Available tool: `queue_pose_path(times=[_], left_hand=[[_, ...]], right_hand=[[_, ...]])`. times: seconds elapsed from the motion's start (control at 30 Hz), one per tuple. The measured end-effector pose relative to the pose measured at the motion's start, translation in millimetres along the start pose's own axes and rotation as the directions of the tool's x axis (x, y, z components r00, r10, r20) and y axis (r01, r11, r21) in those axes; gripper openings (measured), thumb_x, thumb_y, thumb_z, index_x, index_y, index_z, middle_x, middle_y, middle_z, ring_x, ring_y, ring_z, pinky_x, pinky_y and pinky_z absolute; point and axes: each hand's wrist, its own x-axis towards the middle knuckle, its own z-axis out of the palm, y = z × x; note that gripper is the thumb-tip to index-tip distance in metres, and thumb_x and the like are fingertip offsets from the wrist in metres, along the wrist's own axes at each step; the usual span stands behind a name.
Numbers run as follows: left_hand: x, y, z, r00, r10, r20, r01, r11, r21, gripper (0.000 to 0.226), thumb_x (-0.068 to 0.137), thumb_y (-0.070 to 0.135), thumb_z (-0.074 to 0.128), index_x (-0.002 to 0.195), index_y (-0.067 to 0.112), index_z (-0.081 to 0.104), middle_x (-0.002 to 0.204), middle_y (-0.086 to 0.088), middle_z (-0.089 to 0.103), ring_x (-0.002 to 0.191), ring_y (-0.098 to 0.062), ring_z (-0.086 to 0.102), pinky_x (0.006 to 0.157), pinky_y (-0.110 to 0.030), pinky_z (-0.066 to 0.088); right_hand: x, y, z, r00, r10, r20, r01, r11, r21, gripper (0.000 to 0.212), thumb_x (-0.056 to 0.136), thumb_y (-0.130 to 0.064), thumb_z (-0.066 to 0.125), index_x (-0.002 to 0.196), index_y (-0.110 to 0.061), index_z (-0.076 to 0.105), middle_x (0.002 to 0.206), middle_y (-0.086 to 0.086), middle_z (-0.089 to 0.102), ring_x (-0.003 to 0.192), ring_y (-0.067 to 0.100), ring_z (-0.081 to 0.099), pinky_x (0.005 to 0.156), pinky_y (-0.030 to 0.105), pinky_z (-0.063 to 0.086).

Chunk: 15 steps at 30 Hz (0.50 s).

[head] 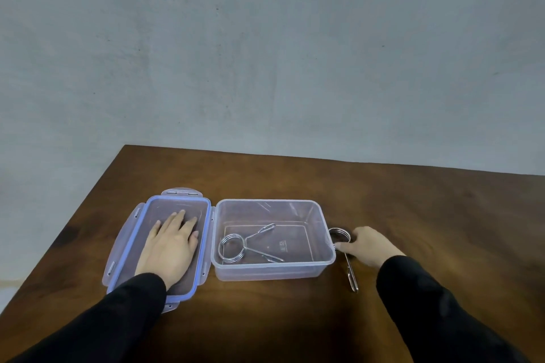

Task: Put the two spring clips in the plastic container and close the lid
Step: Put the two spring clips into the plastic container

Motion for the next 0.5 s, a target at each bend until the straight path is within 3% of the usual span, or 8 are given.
queue_pose_path(times=[0.07,0.13,0.23,0.37,0.5], left_hand=[[1,0,0,1.0,-0.001,0.003,0.001,1.0,0.008,0.049,0.103,0.036,0.025,0.148,0.025,0.041,0.158,-0.003,0.036,0.146,-0.02,0.029,0.122,-0.042,0.015],[1,-2,2,1.0,0.002,0.006,-0.002,1.0,0.013,0.048,0.103,0.037,0.026,0.148,0.025,0.041,0.157,-0.003,0.037,0.145,-0.021,0.03,0.122,-0.043,0.016],[1,-2,3,1.0,0.005,0.009,-0.005,1.0,0.018,0.048,0.103,0.037,0.026,0.148,0.025,0.042,0.157,-0.003,0.037,0.145,-0.021,0.03,0.121,-0.042,0.016],[-1,-2,2,1.0,0.002,0.011,-0.002,1.0,0.024,0.048,0.103,0.037,0.025,0.147,0.026,0.042,0.157,-0.003,0.037,0.145,-0.021,0.031,0.121,-0.042,0.015],[-3,-2,1,1.0,0.003,0.015,-0.004,1.0,0.024,0.049,0.103,0.039,0.023,0.148,0.027,0.039,0.158,-0.001,0.036,0.145,-0.019,0.03,0.122,-0.041,0.014]], right_hand=[[0,4,6,1.0,-0.002,-0.023,0.002,1.0,0.012,0.048,0.082,-0.055,0.075,0.104,-0.014,0.064,0.105,0.003,0.068,0.086,0.016,0.063,0.064,0.027,0.047],[0,4,12,0.998,-0.005,-0.06,0.005,1.0,0.004,0.038,0.081,-0.05,0.077,0.094,-0.018,0.062,0.095,0.001,0.066,0.081,0.014,0.062,0.063,0.028,0.048],[-4,0,17,0.992,0.0,-0.129,0.001,1.0,0.01,0.032,0.085,-0.044,0.076,0.092,-0.018,0.06,0.09,0.0,0.065,0.079,0.015,0.062,0.065,0.029,0.052],[-9,-3,11,0.988,0.023,-0.155,-0.012,0.997,0.073,0.029,0.088,-0.039,0.075,0.095,-0.014,0.062,0.09,0.004,0.068,0.076,0.015,0.062,0.056,0.026,0.044],[-17,-20,-33,0.928,-0.102,-0.359,0.159,0.978,0.133,0.026,0.089,-0.036,0.074,0.096,-0.013,0.065,0.093,0.005,0.066,0.079,0.018,0.063,0.059,0.029,0.044]])
